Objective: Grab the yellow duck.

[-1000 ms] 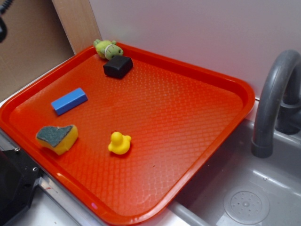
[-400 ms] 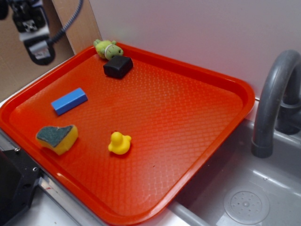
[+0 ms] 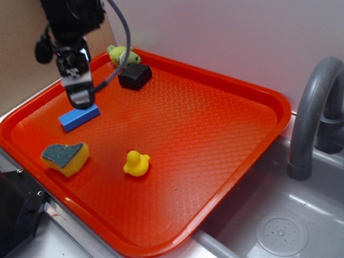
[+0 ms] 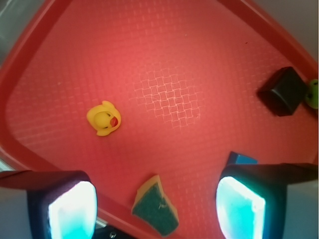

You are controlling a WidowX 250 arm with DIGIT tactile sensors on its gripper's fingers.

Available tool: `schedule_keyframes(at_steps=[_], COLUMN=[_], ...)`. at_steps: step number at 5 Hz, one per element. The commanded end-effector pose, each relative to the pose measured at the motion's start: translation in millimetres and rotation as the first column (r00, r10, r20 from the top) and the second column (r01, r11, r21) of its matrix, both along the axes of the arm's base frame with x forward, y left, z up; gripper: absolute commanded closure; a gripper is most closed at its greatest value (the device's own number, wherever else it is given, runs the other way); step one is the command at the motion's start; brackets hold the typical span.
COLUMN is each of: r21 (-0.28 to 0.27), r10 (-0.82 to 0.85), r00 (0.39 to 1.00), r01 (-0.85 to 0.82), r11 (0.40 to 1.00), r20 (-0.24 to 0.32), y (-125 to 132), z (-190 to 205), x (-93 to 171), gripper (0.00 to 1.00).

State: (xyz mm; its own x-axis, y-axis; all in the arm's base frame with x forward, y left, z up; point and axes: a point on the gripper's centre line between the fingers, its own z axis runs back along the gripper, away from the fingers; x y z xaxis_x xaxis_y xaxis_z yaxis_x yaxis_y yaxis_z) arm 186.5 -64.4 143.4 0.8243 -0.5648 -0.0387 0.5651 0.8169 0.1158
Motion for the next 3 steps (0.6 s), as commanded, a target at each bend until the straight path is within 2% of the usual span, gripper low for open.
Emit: schedule_keyframes(at_steps=[1, 3], r21=[0.016, 0.009], r10=[-0.168, -0.237], r00=[0.986, 0.968], r01=[0.168, 0.239], r11=[0.986, 0.971], r20=[-0.022, -0.078], y=[-18.4, -39.8], z=[-40.4, -78.5], x=[-3.2, -0.1], gripper=[0.00, 0.00])
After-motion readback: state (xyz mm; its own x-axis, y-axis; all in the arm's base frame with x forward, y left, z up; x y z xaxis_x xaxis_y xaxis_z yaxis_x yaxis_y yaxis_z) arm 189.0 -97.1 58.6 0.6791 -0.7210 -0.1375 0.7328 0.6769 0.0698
